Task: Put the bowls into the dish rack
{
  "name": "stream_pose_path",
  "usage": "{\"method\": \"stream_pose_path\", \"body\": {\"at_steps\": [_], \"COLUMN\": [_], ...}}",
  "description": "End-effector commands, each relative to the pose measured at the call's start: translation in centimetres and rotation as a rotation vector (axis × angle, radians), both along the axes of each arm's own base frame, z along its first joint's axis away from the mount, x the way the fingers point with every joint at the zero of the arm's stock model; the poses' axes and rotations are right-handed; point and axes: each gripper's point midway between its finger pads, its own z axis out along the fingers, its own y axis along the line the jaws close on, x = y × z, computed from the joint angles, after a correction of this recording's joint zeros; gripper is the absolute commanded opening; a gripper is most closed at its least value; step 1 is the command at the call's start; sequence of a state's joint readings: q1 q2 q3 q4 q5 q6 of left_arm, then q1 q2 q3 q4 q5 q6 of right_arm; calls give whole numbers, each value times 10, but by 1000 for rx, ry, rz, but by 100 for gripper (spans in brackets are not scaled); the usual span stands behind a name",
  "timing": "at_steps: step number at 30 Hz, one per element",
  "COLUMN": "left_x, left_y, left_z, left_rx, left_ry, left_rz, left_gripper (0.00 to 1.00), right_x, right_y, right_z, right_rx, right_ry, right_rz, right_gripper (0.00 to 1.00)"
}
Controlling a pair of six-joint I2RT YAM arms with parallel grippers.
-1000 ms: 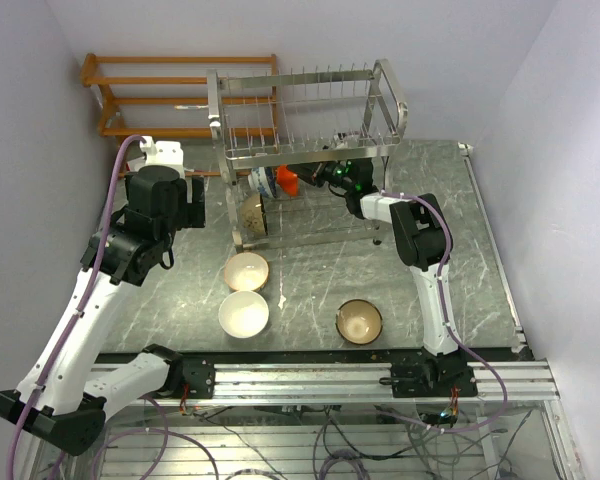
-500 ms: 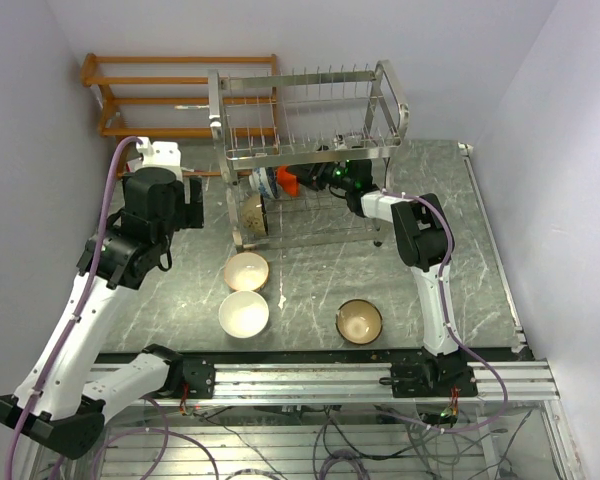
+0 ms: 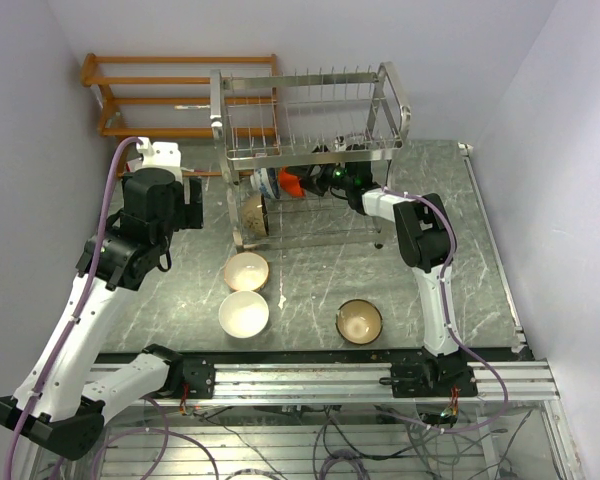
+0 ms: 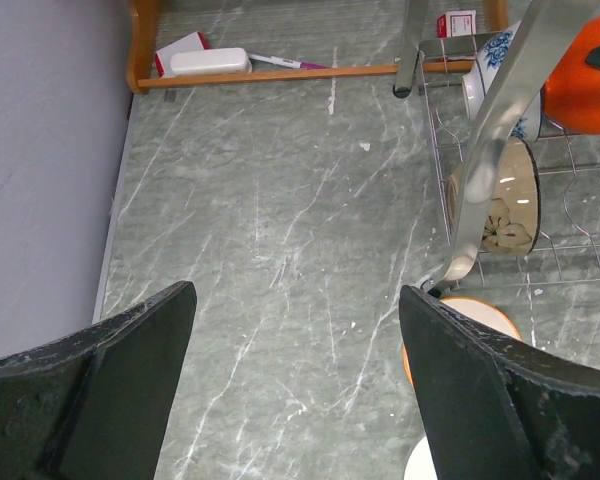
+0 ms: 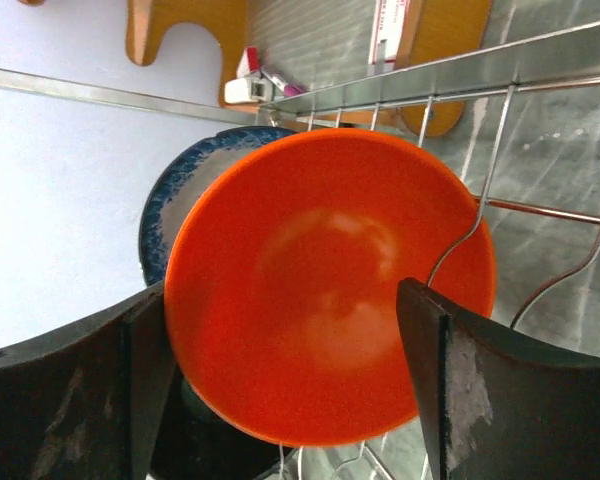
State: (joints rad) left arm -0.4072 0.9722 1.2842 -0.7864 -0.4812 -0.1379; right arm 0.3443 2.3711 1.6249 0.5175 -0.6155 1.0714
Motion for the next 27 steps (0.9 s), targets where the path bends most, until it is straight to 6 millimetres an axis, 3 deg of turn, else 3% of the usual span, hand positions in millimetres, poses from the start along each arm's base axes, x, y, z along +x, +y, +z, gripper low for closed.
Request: {"method": "stream_pose_path", "body": {"at_steps": [1, 5, 20, 27], "left_x": [2, 2, 0, -1], "left_y": [-1, -1, -3, -2], "left_z": [6, 6, 1, 1], "left_rx": [-8, -5, -10, -18], "left_ry": [-35, -36, -31, -34], "left_rz": [-15, -21, -30, -27], "left_gripper": [93, 93, 93, 93], "right_x": [10, 15, 30, 45], "right_y": [-19, -17, -15, -20], "right_z": [25, 36, 73, 76], "right_rx": [-43, -45, 2, -120], "right_ry": [-43, -68, -173, -198], "right_rz": [-63, -68, -114, -154], "right_gripper": [86, 99, 100, 100]}}
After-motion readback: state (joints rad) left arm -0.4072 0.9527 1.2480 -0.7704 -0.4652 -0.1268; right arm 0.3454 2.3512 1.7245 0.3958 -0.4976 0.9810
